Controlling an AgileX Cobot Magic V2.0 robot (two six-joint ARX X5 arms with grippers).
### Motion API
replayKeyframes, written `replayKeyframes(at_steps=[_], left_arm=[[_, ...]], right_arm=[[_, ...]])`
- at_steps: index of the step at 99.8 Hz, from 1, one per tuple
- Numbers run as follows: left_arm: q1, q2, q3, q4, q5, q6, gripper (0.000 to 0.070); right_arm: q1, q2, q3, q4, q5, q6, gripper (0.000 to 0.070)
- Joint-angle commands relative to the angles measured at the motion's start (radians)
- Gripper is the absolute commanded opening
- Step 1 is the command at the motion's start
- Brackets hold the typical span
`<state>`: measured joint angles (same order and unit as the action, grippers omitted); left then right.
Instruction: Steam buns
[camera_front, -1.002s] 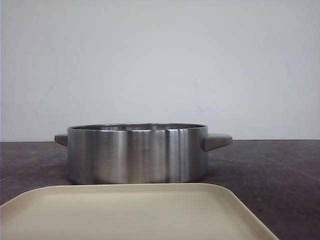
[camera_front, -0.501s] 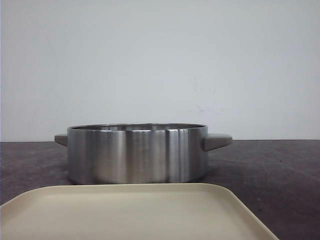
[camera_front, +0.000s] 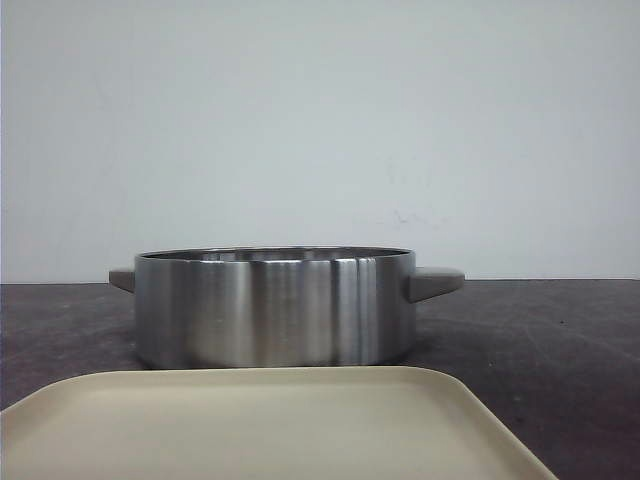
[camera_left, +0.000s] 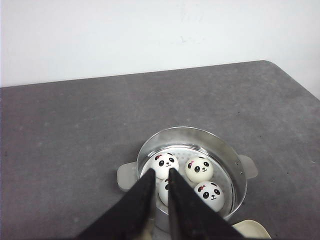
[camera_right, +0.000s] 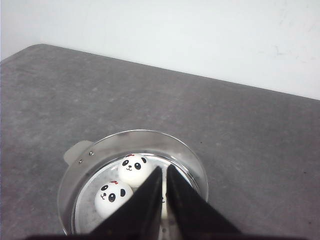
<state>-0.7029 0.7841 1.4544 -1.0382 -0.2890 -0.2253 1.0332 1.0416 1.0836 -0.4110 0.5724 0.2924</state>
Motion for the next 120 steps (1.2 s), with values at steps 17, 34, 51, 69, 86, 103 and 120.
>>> replayKeyframes(at_steps=[17, 34, 51, 69, 86, 103, 120], left_arm=[[-0.007, 0.005, 0.014, 0.013, -0.002, 0.004, 0.0000], [-0.007, 0.005, 0.014, 0.013, -0.002, 0.004, 0.0000], [-0.007, 0.005, 0.014, 0.013, -0.002, 0.004, 0.0000], [-0.007, 0.005, 0.014, 0.013, -0.002, 0.004, 0.0000], [-0.007, 0.005, 0.014, 0.013, -0.002, 0.004, 0.0000], [-0.007, 0.006, 0.014, 0.013, -0.002, 0.004, 0.0000], [-0.007, 0.004, 0.014, 0.013, -0.002, 0.004, 0.0000]], right_arm=[[0.009, -0.004, 0.013, 0.018, 0.004, -0.005, 0.0007], [0.010, -0.006, 0.013, 0.018, 0.004, -0.005, 0.0007], [0.010, -0.047, 0.008, 0.018, 0.004, -0.005, 0.0007], [-0.049, -0.164, -0.092, 0.038, -0.009, -0.042, 0.0007], [-0.252, -0.342, -0.396, 0.339, -0.252, -0.217, 0.0007], [-0.495, -0.603, -0.693, 0.499, -0.476, -0.253, 0.0007], [-0.744, -0.883, -0.865, 0.435, -0.559, -0.306, 0.0007]])
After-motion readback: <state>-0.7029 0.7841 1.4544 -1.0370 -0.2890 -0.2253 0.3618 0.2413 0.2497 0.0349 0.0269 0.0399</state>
